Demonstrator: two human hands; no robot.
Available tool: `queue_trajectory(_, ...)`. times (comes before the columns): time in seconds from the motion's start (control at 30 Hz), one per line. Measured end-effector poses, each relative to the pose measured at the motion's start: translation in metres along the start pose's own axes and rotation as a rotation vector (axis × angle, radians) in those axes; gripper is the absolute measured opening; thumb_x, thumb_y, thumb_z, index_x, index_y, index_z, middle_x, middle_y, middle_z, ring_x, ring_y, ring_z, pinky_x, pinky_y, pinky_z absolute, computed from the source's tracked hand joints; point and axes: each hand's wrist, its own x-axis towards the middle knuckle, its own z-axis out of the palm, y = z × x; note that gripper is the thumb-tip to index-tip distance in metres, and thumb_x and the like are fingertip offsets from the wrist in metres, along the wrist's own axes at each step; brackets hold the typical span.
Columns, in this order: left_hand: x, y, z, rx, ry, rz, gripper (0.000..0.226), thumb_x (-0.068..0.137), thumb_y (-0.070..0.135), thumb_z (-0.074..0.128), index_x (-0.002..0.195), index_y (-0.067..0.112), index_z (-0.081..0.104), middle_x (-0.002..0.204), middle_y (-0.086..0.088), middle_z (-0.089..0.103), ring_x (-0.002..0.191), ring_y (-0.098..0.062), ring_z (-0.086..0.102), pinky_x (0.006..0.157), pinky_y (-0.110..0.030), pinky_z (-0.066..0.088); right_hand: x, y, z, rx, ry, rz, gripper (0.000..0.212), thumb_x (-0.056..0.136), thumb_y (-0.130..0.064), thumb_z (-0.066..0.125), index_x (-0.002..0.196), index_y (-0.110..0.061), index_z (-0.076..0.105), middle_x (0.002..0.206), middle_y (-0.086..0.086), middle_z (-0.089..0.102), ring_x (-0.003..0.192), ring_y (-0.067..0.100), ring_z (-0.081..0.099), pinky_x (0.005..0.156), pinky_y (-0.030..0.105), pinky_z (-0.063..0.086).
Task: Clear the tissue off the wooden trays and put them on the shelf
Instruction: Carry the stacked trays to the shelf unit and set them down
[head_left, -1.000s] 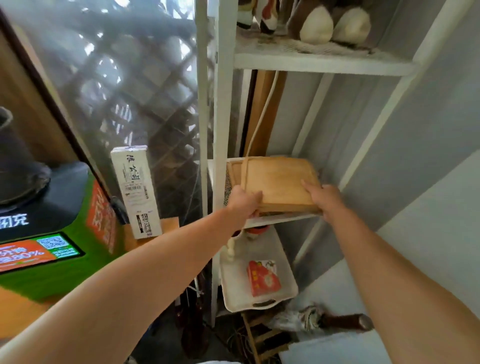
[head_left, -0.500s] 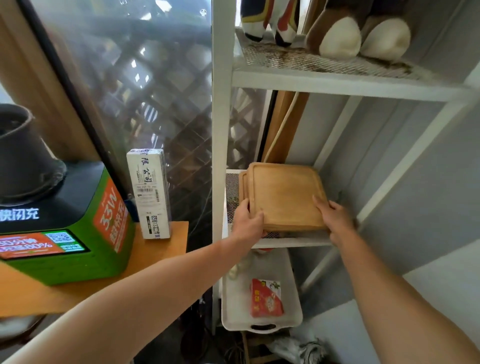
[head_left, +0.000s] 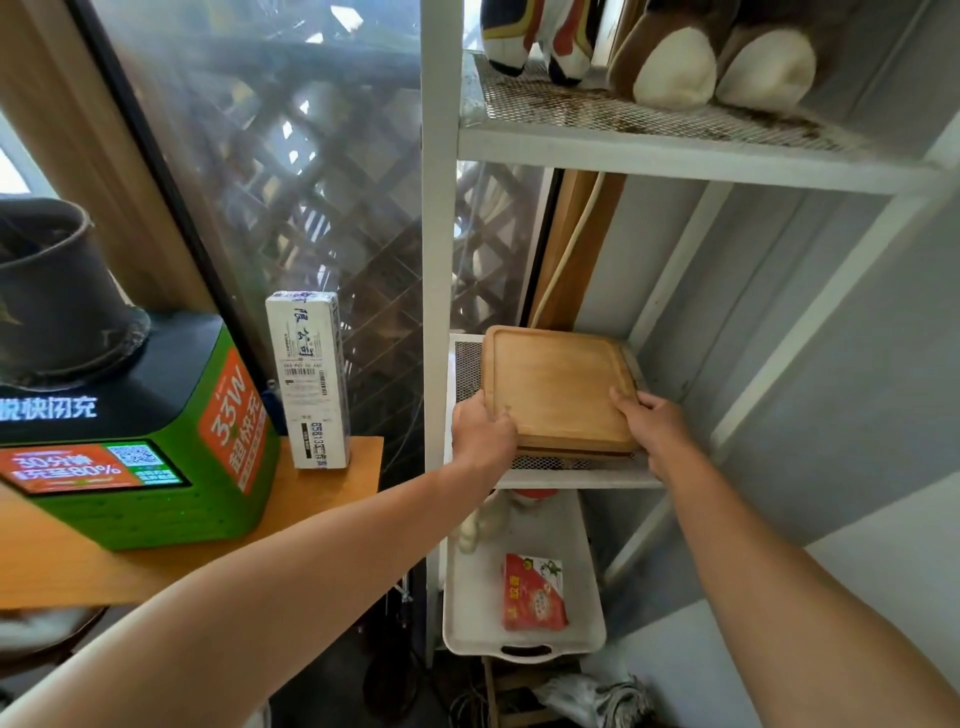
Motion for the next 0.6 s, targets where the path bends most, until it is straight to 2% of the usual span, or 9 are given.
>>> queue_trajectory(0.13, -0.001, 0.001, 0.0, 0.309, 0.084, 0.016, 0.023, 0.097, 0.007, 0.048, 0.114, 0.005, 0.061, 0.115, -0.015, 0.061, 0.105, -0.029, 0.055, 0.101, -0.042, 0.047, -0.004, 0.003, 0.005, -0.014, -0.019, -0.003, 0.065, 0.092, -0.04, 0.063, 0.147, -0.015, 0.04, 0.143, 0.01, 0.05, 0.122, 0.029, 0.05, 0.096, 0.042, 0.043)
queue_trajectory(0.23, -0.003, 0.002, -0.005, 0.364, 0.053, 0.005, 0.023, 0.096, 0.007, 0.051, 0.115, 0.004, 0.062, 0.113, -0.016, 0.062, 0.102, -0.031, 0.06, 0.095, -0.046, 0.054, -0.013, 0.005, 0.007, -0.126, -0.025, -0.045, 0.067, 0.092, -0.041, 0.06, 0.15, -0.018, 0.035, 0.145, 0.009, 0.047, 0.127, 0.031, 0.048, 0.104, 0.046, 0.042)
queue_trajectory(0.3, -0.006, 0.004, -0.007, 0.417, 0.034, 0.03, 0.022, 0.096, 0.006, 0.051, 0.115, 0.002, 0.062, 0.115, -0.017, 0.062, 0.102, -0.032, 0.06, 0.094, -0.045, 0.054, -0.02, 0.007, 0.007, -0.252, -0.019, -0.072, 0.067, 0.093, -0.042, 0.058, 0.15, -0.019, 0.032, 0.144, 0.01, 0.046, 0.128, 0.032, 0.047, 0.105, 0.052, 0.042)
queue_trajectory(0.37, -0.007, 0.007, -0.008, 0.511, 0.036, 0.058, 0.024, 0.096, 0.008, 0.051, 0.116, -0.001, 0.061, 0.117, -0.02, 0.062, 0.105, -0.036, 0.059, 0.094, -0.043, 0.052, -0.029, 0.008, 0.008, -0.305, 0.008, -0.101, 0.063, 0.093, -0.039, 0.057, 0.148, -0.016, 0.035, 0.14, 0.012, 0.047, 0.125, 0.033, 0.048, 0.101, 0.048, 0.045)
queue_trajectory(0.47, -0.01, 0.007, -0.009, 0.492, 0.017, 0.033, 0.023, 0.098, 0.009, 0.05, 0.119, 0.003, 0.058, 0.118, -0.017, 0.059, 0.104, -0.031, 0.058, 0.093, -0.041, 0.052, -0.044, 0.013, 0.011, -0.327, 0.068, -0.146, 0.053, 0.093, -0.032, 0.059, 0.139, -0.011, 0.044, 0.131, 0.013, 0.054, 0.115, 0.031, 0.054, 0.092, 0.043, 0.049)
queue_trajectory(0.53, -0.013, 0.008, -0.009, 0.427, -0.012, -0.011, 0.024, 0.099, 0.008, 0.048, 0.12, 0.007, 0.057, 0.117, -0.014, 0.061, 0.104, -0.029, 0.059, 0.095, -0.043, 0.052, -0.053, 0.019, 0.01, -0.345, 0.089, -0.168, 0.048, 0.093, -0.029, 0.059, 0.135, -0.011, 0.047, 0.129, 0.013, 0.056, 0.114, 0.031, 0.055, 0.095, 0.048, 0.05)
queue_trajectory(0.6, -0.016, 0.01, -0.011, 0.35, -0.043, -0.06, 0.025, 0.099, 0.008, 0.048, 0.121, 0.008, 0.057, 0.116, -0.014, 0.064, 0.106, -0.03, 0.06, 0.097, -0.047, 0.052, -0.063, 0.023, 0.008, -0.313, 0.087, -0.164, 0.051, 0.094, -0.031, 0.058, 0.14, -0.012, 0.044, 0.133, 0.012, 0.055, 0.119, 0.032, 0.053, 0.099, 0.049, 0.047)
